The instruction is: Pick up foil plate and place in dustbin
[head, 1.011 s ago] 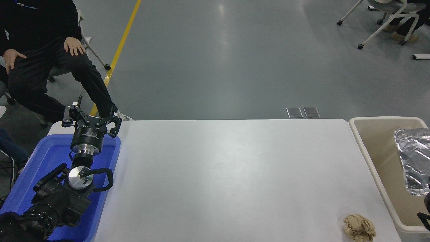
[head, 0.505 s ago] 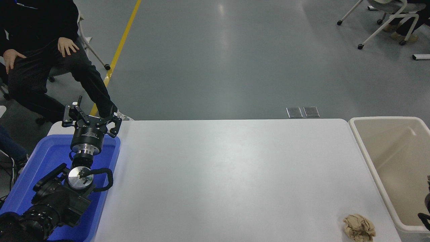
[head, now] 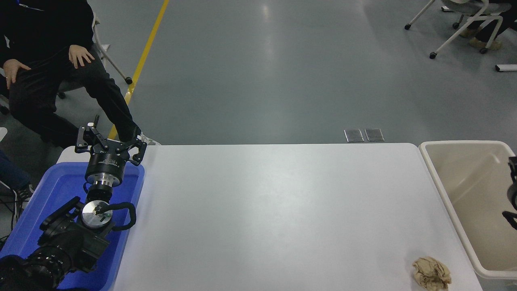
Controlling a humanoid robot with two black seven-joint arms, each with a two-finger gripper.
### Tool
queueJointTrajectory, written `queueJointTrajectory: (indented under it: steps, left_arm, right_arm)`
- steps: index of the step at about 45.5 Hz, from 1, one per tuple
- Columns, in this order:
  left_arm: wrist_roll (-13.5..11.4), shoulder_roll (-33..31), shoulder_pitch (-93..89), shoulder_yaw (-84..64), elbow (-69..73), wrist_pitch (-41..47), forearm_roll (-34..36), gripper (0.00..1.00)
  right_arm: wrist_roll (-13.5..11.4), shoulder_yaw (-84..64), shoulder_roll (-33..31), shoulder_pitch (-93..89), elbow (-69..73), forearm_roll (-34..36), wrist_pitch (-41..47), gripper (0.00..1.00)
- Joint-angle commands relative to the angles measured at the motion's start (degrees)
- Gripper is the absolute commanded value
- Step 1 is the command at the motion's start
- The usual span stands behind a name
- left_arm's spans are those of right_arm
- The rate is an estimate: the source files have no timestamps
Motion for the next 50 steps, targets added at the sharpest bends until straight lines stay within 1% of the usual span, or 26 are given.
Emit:
queueJointTrajectory:
  steps: [1, 6, 11, 20, 28, 42, 50]
  left_arm:
    - [0.0, 0.0, 0.0, 0.0, 0.0, 0.0, 0.0, 0.99]
    - [0.0, 0.0, 0.0, 0.0, 0.1, 0.0, 0.0, 0.99]
    - [0.0, 0.0, 0.0, 0.0, 0.0, 0.0, 0.0, 0.99]
    - [0.0, 0.0, 0.0, 0.0, 0.0, 0.0, 0.0, 0.99]
    - [0.0, 0.0, 0.0, 0.0, 0.0, 0.0, 0.0, 0.99]
    - [0.0, 0.0, 0.0, 0.0, 0.1, 0.0, 0.0, 0.99]
    - [0.0, 0.0, 0.0, 0.0, 0.0, -0.1, 0.0, 0.99]
  right_arm:
    - [0.1, -0.4, -6.6, 8.6, 13.0, -11.2, 0.1, 1.00]
    - [0.0, -0.4, -7.7, 10.9, 16.9, -15.3, 0.1, 1.00]
    - [0.2, -3.1, -8.9, 12.6, 20.4, -17.7, 0.2, 1.00]
    - [0.6, -18.3, -10.7, 21.4, 30.6, -17.5, 0.5, 1.00]
    - [0.6, -27.2, -11.0, 27.6, 36.3, -17.7, 1.3, 1.00]
    - [0.6, -42.5, -9.4, 43.8, 44.4, -17.7, 12.2, 1.00]
    - [0.6, -46.7, -6.2, 49.9, 47.2, -17.6, 13.9, 1.00]
